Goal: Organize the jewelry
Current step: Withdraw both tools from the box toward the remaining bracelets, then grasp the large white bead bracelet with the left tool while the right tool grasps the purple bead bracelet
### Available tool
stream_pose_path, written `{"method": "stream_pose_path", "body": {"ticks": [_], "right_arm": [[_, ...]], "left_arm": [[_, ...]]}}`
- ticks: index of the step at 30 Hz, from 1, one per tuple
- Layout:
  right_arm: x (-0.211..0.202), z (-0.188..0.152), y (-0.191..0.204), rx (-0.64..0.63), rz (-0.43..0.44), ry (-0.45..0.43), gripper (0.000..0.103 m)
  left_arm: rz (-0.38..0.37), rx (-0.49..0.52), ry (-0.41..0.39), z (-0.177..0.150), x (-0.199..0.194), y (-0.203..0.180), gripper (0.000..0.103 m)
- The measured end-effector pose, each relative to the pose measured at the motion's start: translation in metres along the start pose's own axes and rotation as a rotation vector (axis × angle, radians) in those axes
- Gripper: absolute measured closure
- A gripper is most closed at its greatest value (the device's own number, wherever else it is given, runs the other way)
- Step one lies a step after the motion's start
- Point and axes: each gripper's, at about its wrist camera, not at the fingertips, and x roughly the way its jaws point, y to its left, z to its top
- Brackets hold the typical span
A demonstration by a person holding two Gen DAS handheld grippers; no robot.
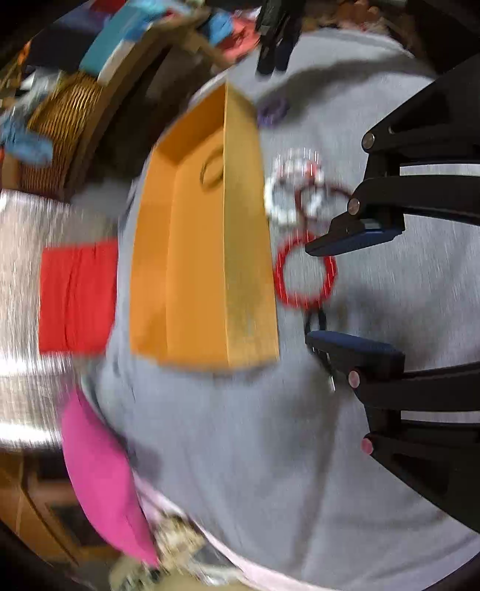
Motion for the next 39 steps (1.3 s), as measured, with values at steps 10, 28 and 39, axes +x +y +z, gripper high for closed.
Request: {"method": "stream_pose_path", "body": {"ticks": [10,28,39], "right_arm": [[0.032,0.011,0.014,-0.059,-0.072,0.030,0.043],[0.051,-0.003,0.038,-0.214,-0.236,0.034,0.065],[0.046,0.005,0.028,-0.183,-0.198,0.060,0.065]], "left_arm": [[-0.086,0.056,0.057,0.003,0.033,-0.027,0.066],[-0.163,0.022,0.080,0.022,0.079,-0.047,0.066],[-0.234,0.136,0.169,0.011,0.074,-0.063,0.090]]}}
